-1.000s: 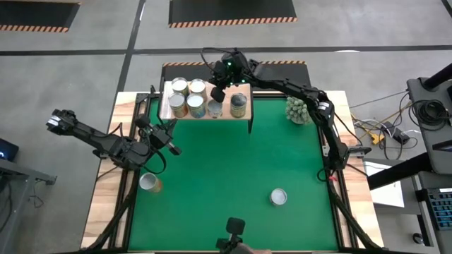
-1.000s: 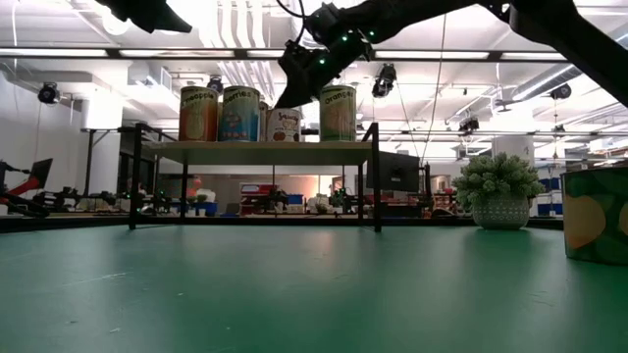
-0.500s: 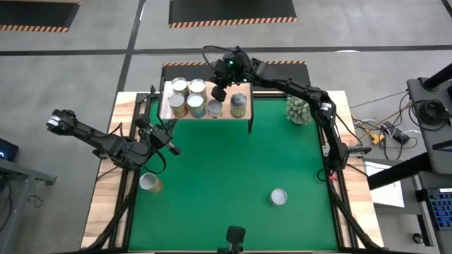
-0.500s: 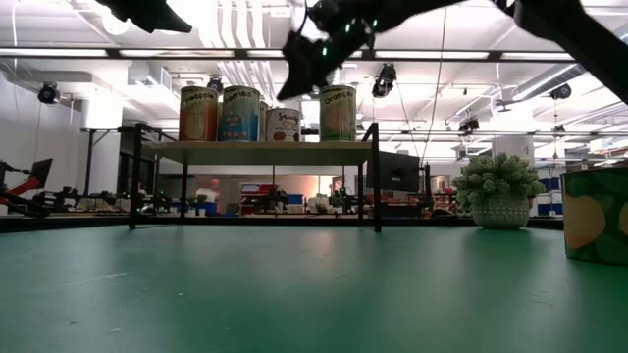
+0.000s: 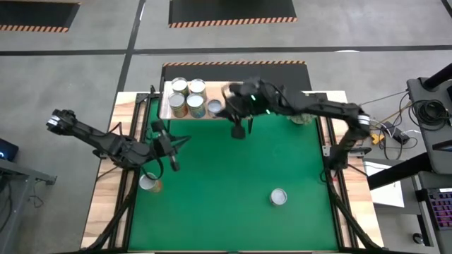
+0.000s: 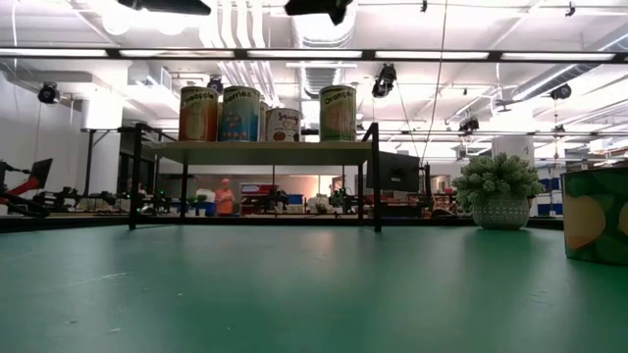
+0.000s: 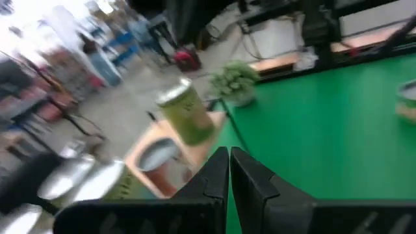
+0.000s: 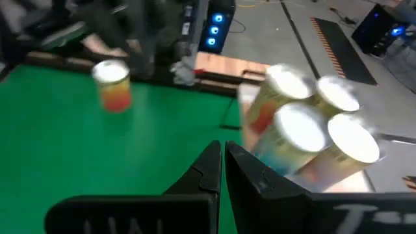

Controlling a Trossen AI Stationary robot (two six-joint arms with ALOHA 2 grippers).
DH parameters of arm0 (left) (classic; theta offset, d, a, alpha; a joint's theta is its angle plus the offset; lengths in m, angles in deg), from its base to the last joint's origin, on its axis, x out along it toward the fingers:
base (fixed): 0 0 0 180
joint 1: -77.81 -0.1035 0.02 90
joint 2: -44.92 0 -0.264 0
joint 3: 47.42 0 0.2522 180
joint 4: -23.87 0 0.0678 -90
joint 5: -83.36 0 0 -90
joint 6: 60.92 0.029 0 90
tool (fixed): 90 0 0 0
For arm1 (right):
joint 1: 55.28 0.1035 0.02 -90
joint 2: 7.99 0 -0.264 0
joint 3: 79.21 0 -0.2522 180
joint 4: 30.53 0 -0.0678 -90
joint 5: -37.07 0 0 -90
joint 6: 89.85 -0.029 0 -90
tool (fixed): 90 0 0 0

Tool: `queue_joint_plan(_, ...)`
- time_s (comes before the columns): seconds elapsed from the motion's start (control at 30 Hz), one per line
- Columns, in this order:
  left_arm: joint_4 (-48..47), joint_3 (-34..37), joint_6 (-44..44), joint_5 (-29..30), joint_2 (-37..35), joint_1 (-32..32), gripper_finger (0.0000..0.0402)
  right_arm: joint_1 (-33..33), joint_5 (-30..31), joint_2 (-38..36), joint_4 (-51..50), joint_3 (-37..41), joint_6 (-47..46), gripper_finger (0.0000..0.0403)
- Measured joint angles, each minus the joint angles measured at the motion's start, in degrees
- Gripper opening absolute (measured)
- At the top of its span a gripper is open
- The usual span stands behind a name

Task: Pick and place cans onto a shelf
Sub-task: Put the canned pineapple on the shelf

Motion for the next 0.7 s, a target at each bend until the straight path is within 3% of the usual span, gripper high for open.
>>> queue_joint_plan(0.2, -22.6, -8.8, -24.0, -9.7, 2.8, 0.0, 0.0000, 7.0, 7.0, -9.4, 7.6, 18.6, 0.5, 0.0009)
queue_joint_plan(0.37, -36.9, -12.0, -47.8, -17.5, 8.0, 0.6, 0.0000, 9.5, 7.3, -15.3, 14.6, 30.2, 1.6, 0.0009)
queue_joint_plan(0.57, -49.8, -13.2, -72.0, -40.0, 15.7, 0.6, 0.0000, 9.5, 7.3, -19.3, 25.7, 39.6, 4.0, 0.0009)
queue_joint_plan(0.7, -61.9, -15.0, -83.3, -50.5, 20.6, 1.9, 0.0000, 9.4, 7.3, -20.2, 32.2, 43.1, 6.6, 0.0009)
